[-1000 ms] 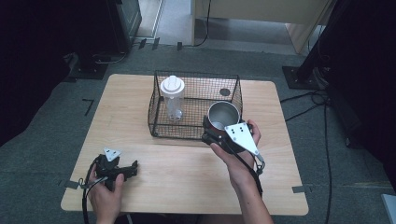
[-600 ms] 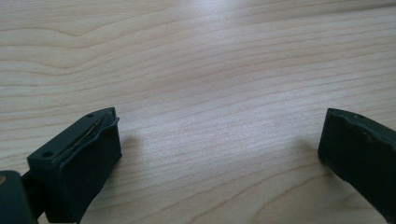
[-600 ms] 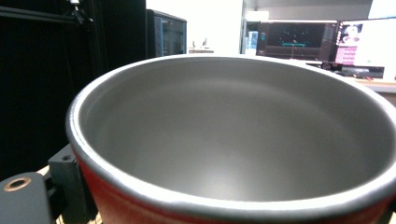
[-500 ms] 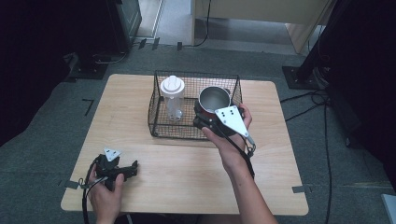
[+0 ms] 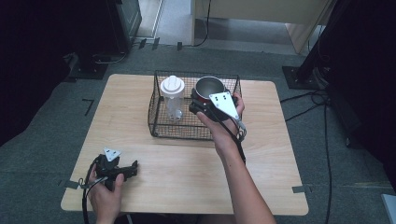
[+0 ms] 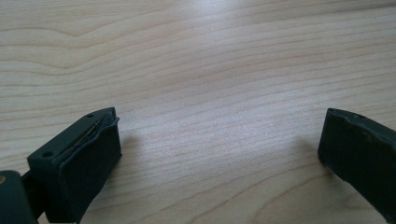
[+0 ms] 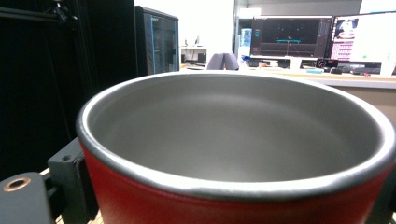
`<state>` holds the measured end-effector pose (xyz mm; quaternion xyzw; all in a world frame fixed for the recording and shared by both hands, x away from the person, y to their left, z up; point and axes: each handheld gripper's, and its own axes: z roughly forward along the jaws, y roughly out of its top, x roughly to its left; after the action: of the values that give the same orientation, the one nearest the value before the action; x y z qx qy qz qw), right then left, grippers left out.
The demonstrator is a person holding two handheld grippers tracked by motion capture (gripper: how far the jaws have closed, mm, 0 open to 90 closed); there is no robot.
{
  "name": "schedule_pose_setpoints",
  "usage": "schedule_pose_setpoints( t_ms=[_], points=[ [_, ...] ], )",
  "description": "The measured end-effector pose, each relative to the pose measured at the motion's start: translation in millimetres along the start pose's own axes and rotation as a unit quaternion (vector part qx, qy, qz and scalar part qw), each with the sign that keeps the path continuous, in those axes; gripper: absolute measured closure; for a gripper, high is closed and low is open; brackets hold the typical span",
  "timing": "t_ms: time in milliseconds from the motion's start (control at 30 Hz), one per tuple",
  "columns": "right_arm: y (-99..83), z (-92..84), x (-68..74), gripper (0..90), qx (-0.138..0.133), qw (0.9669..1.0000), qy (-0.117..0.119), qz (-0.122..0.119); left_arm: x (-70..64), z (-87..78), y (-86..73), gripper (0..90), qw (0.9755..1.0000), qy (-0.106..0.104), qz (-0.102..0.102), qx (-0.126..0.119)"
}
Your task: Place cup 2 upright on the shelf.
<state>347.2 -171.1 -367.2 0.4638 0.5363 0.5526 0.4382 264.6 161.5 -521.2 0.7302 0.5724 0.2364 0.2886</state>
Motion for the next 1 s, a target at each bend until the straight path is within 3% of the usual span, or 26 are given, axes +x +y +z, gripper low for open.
schedule_pose_setpoints(
  t_ms=[300,633,1000],
  points=[
    [-8.4,31.8,-8.0,6.8,0.013,0.9998,-0.005,0.015,0.0,0.0,0.0,0.0,1.0000,0.000,0.000,0.000],
    [-25.1,58.9,-12.7,6.7,0.018,0.9996,-0.016,0.015,0.1,-0.1,0.0,0.0,1.0000,0.000,0.001,0.001],
    [-44.1,75.8,-10.9,6.6,0.040,0.9989,-0.022,0.010,0.1,-0.1,0.0,0.0,1.0000,0.000,0.001,0.001]
  ],
)
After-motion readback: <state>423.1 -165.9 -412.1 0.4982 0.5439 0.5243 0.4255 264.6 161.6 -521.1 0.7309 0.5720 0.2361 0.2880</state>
